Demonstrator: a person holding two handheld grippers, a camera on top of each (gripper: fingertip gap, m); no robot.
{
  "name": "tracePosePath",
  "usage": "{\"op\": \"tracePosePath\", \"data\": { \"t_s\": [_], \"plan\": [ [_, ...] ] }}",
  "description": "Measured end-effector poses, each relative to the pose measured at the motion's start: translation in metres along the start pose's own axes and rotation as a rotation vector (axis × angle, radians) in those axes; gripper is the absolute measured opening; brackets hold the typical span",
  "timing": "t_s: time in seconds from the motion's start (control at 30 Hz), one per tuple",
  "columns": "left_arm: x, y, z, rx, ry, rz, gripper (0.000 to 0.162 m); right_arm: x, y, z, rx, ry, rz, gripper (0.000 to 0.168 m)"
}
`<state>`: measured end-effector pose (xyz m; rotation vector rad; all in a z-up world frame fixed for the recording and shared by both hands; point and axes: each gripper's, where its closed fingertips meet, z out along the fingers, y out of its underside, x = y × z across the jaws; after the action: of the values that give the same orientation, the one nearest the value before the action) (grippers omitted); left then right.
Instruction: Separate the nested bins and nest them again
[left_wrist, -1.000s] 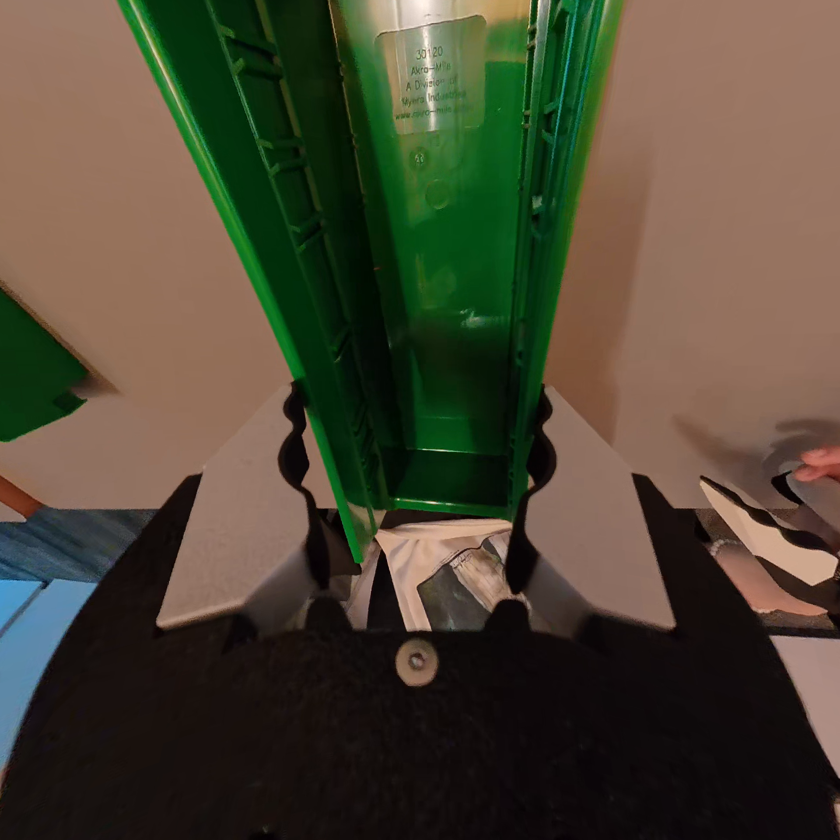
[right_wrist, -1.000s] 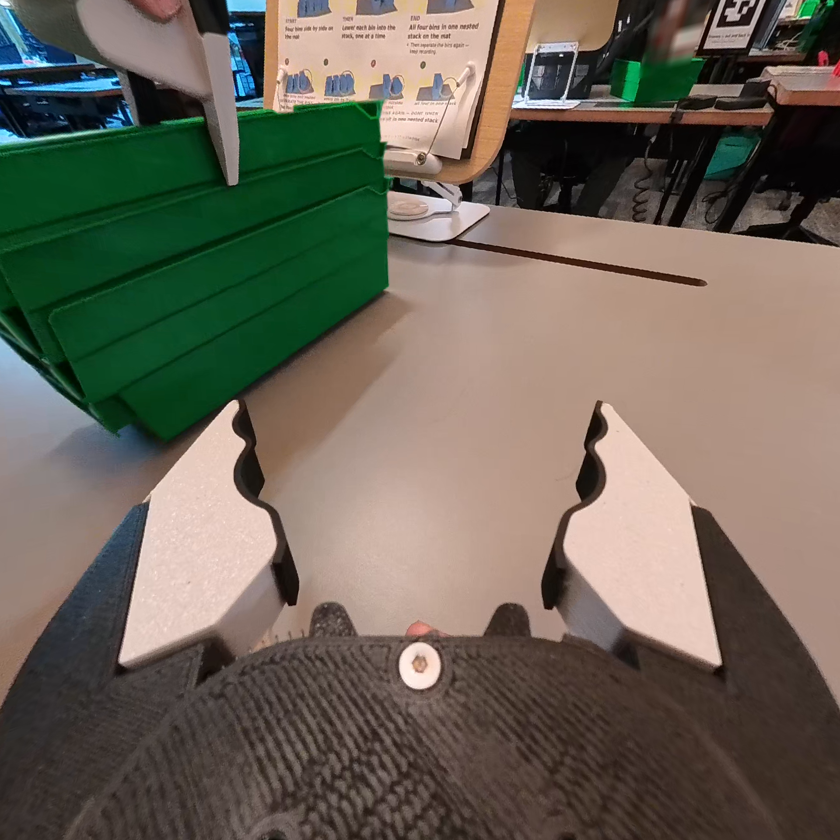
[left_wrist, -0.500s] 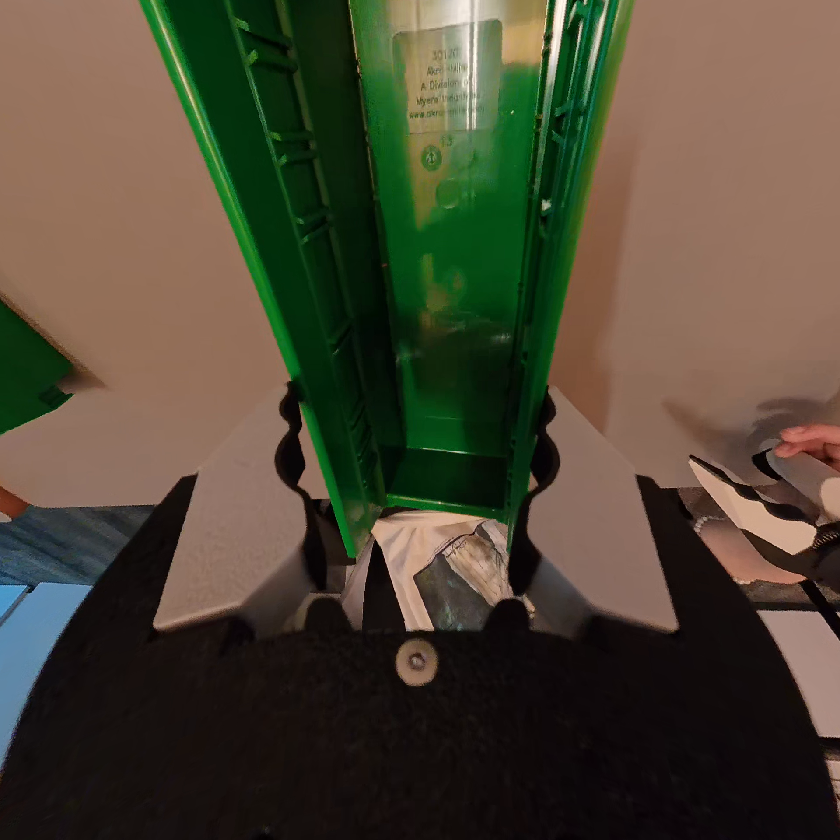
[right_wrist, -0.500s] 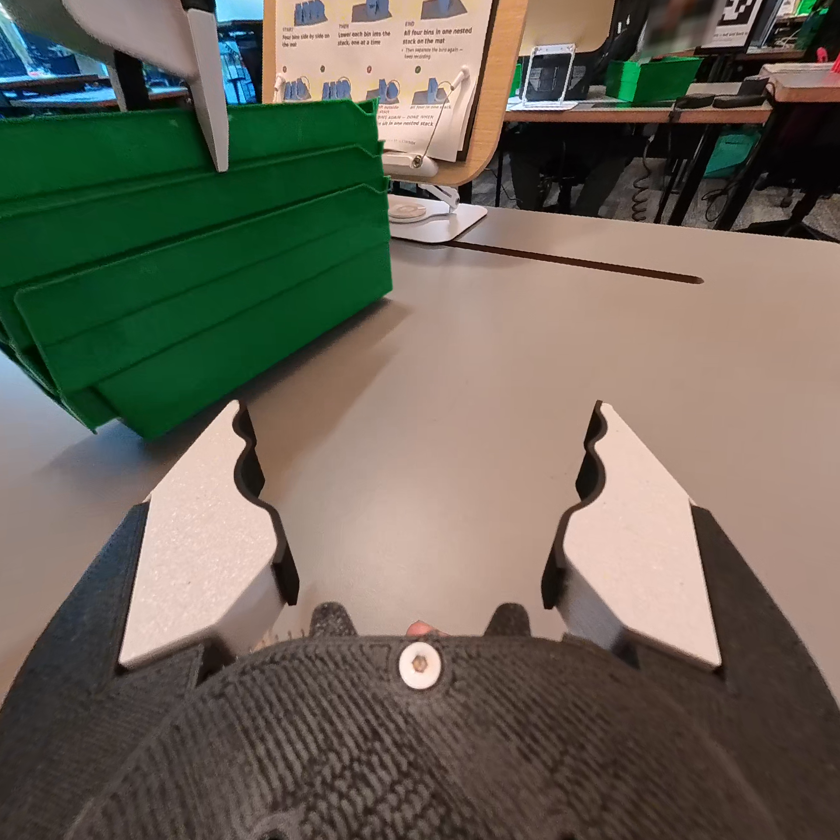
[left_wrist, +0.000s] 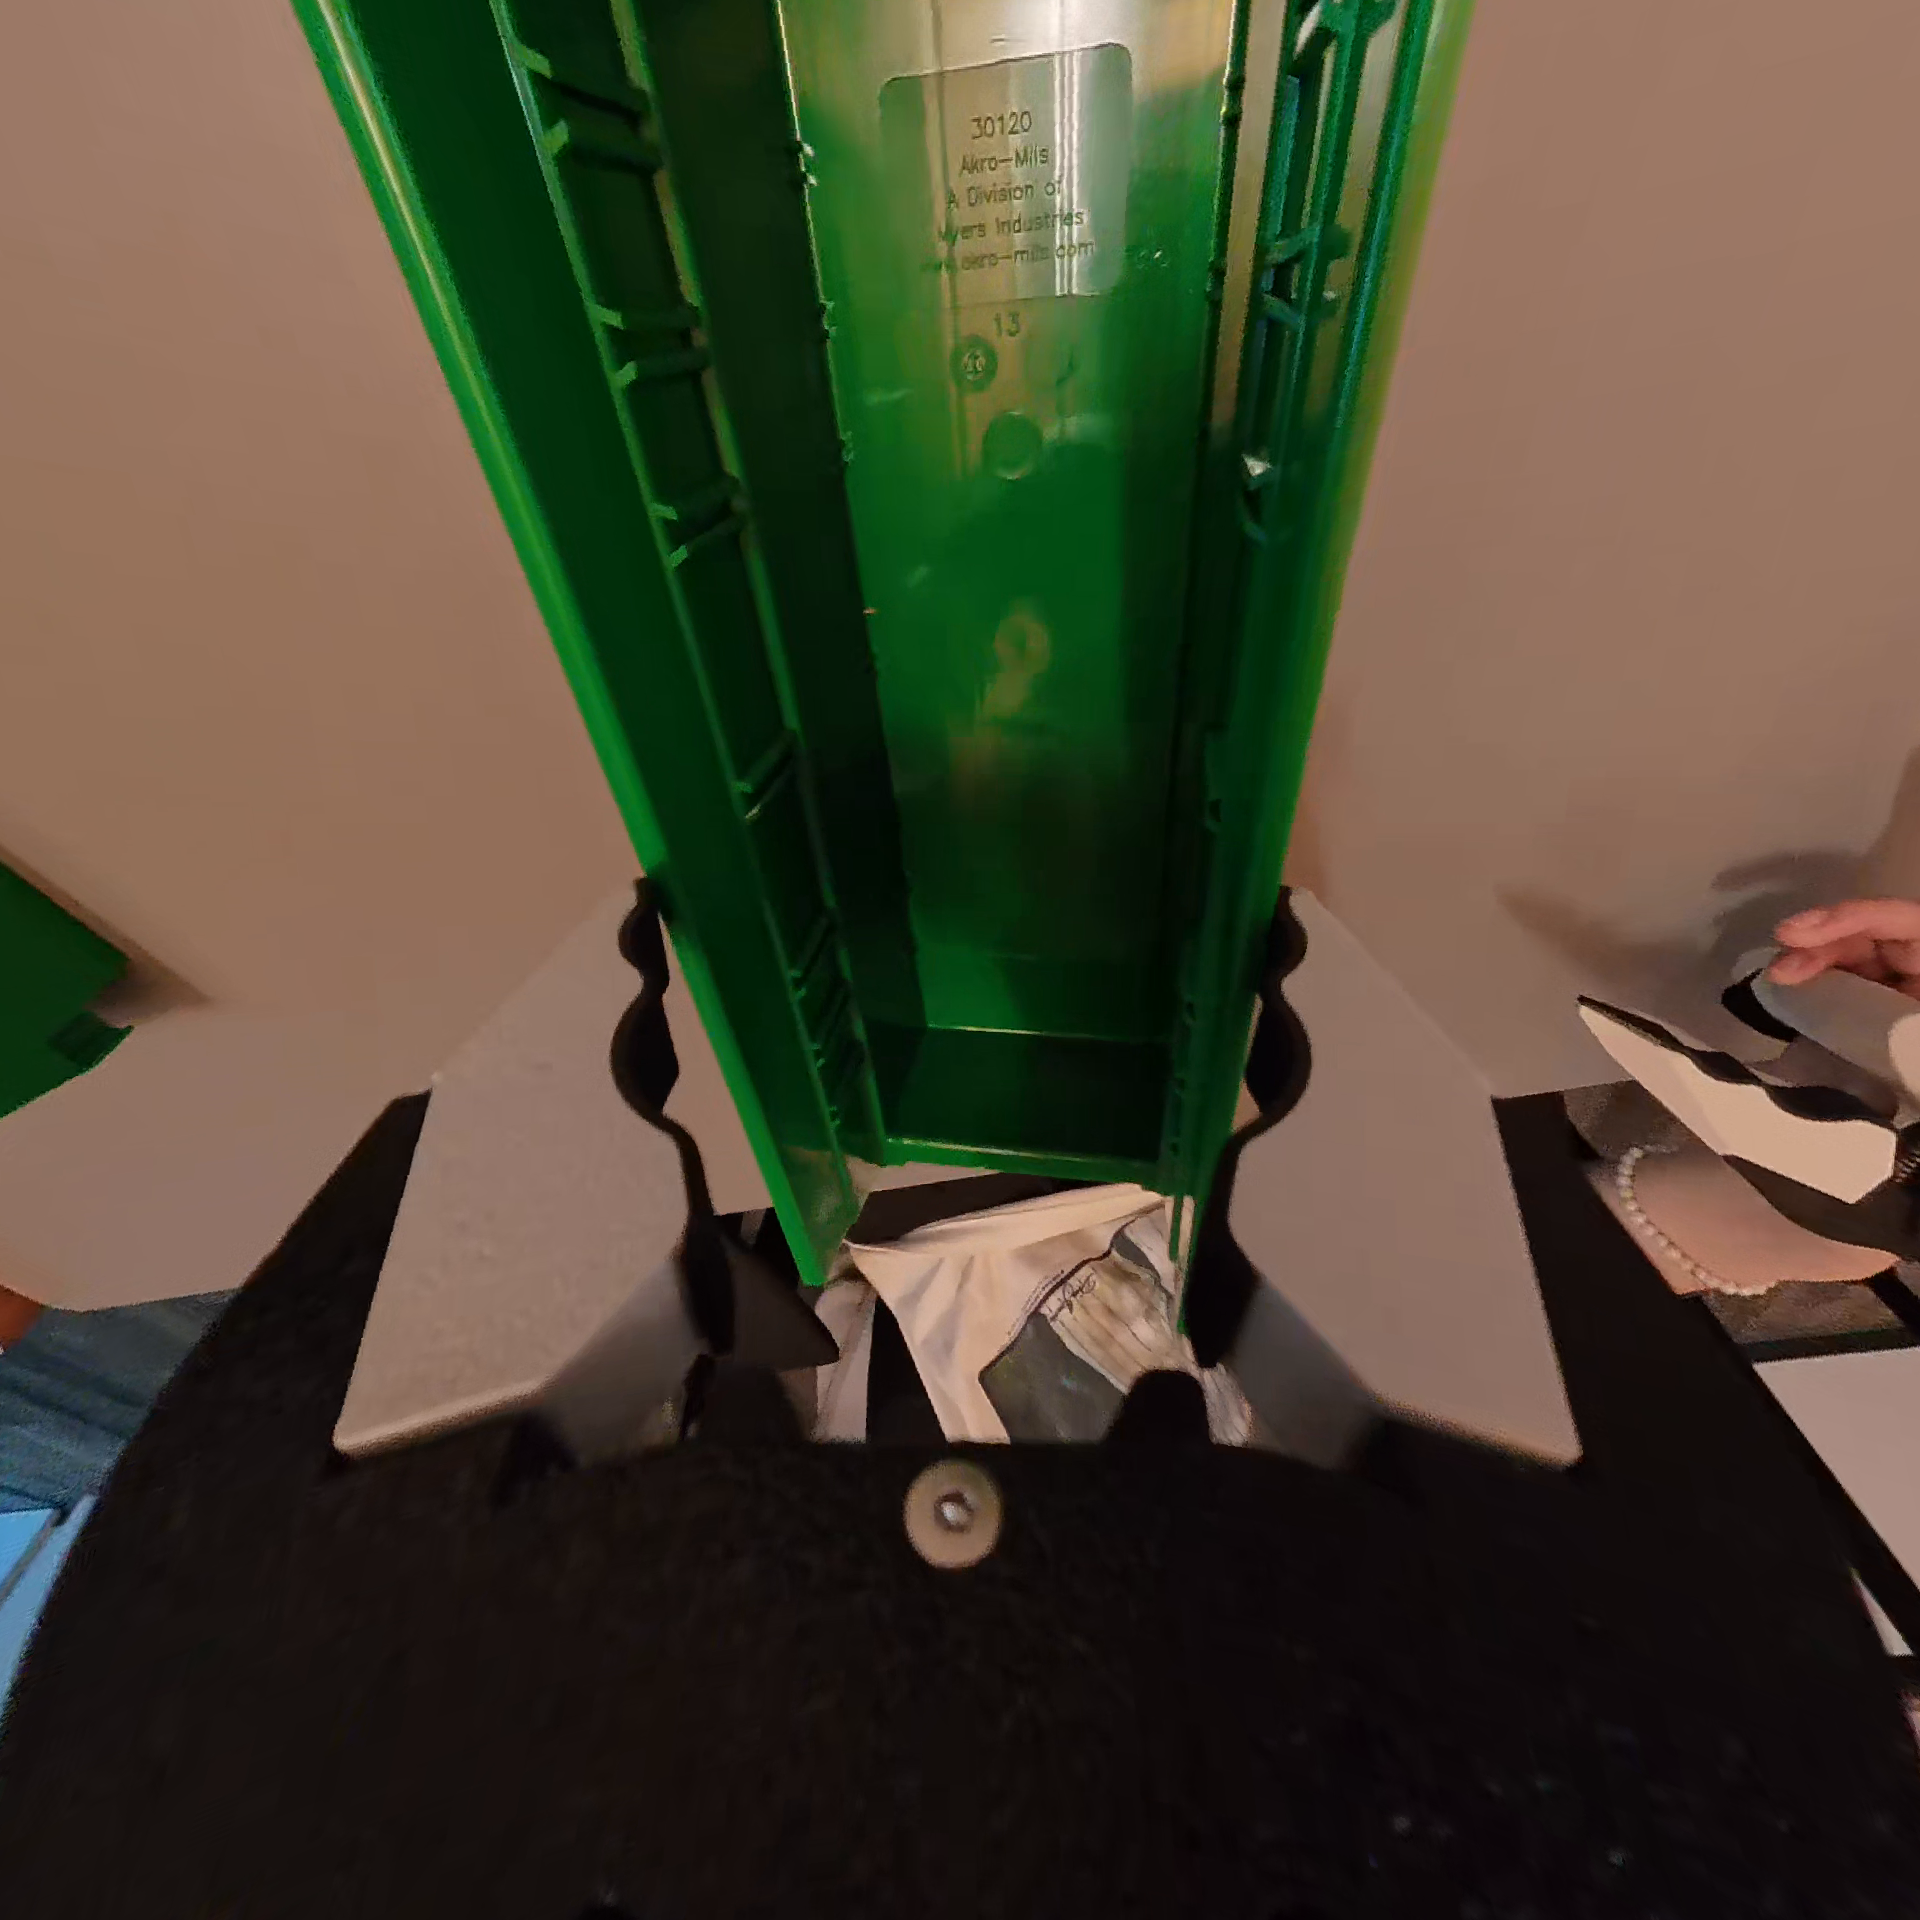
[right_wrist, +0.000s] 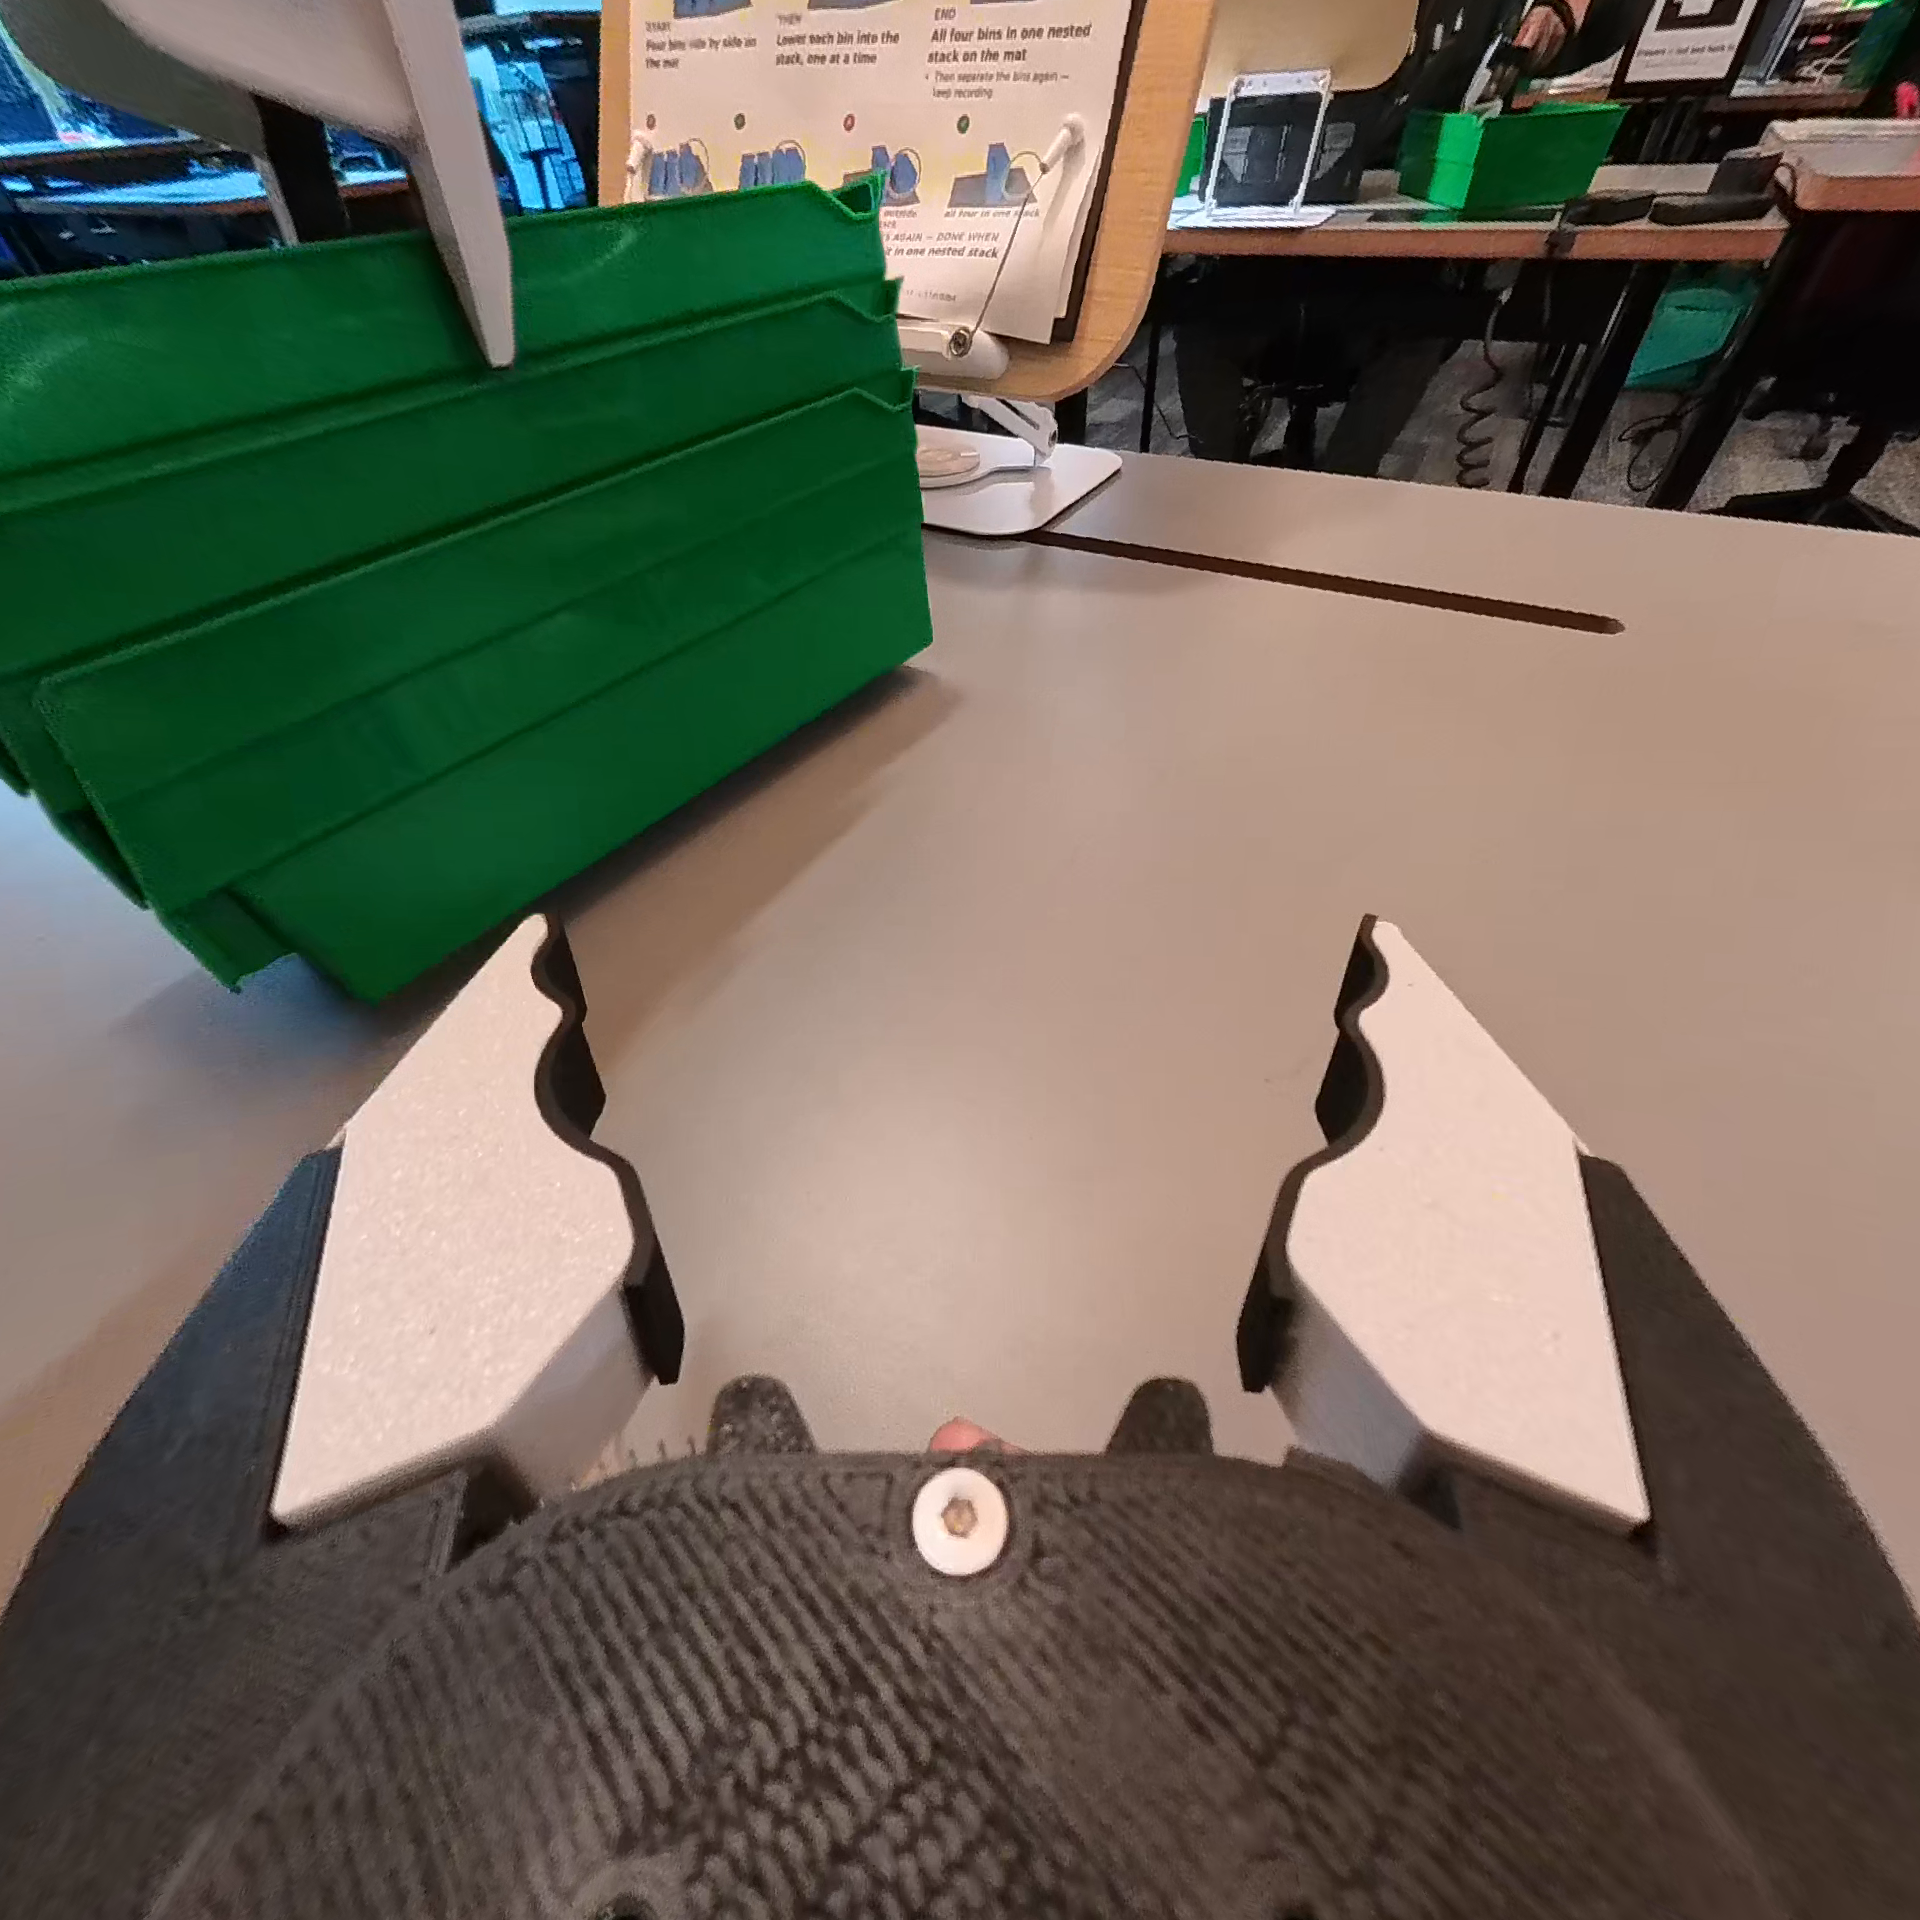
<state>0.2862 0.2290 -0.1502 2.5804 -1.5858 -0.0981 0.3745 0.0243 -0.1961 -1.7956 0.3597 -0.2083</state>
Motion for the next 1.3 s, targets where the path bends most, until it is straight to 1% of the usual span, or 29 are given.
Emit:
{"op": "tracePosePath", "data": {
  "t_s": [0.17,0.23,0.27,0.33,0.47,0.6,0.8,0.9,1.1,1.3],
  "plan": [
    [0.008,0.006,-0.004,-0.020,0.046,0.057,0.113,0.001,0.002,0.001,-0.004,0.001,0.004,0.141],
    [0.006,0.006,-0.002,-0.027,0.010,0.070,0.132,0.001,0.002,0.001,-0.005,0.001,0.005,0.141],
    [0.010,0.005,0.000,-0.021,0.015,0.082,0.134,0.001,0.002,0.001,-0.004,0.001,0.005,0.141],
    [0.021,0.004,0.006,-0.023,0.039,0.087,0.129,0.000,0.002,0.001,-0.004,0.000,0.003,0.141],
    [0.026,0.000,0.009,-0.016,0.005,0.062,0.121,0.000,0.002,0.000,-0.009,0.001,-0.005,0.141],
    [0.026,0.000,0.010,-0.014,-0.014,0.058,0.120,0.003,0.002,0.000,-0.006,0.003,0.005,0.140],
    [0.025,0.002,0.005,-0.039,0.010,0.061,0.096,0.000,0.004,0.002,-0.014,-0.004,-0.003,0.140],
    [0.022,0.003,0.004,-0.047,0.021,0.071,0.090,-0.001,0.003,0.002,-0.013,-0.007,-0.005,0.140],
    [0.014,0.001,0.000,-0.024,0.038,0.017,0.088,0.000,0.003,0.000,-0.012,-0.005,-0.003,0.140],
    [0.005,0.004,-0.013,-0.027,0.029,-0.008,0.089,0.001,0.003,0.000,-0.009,-0.005,0.001,0.140]
  ]
}}
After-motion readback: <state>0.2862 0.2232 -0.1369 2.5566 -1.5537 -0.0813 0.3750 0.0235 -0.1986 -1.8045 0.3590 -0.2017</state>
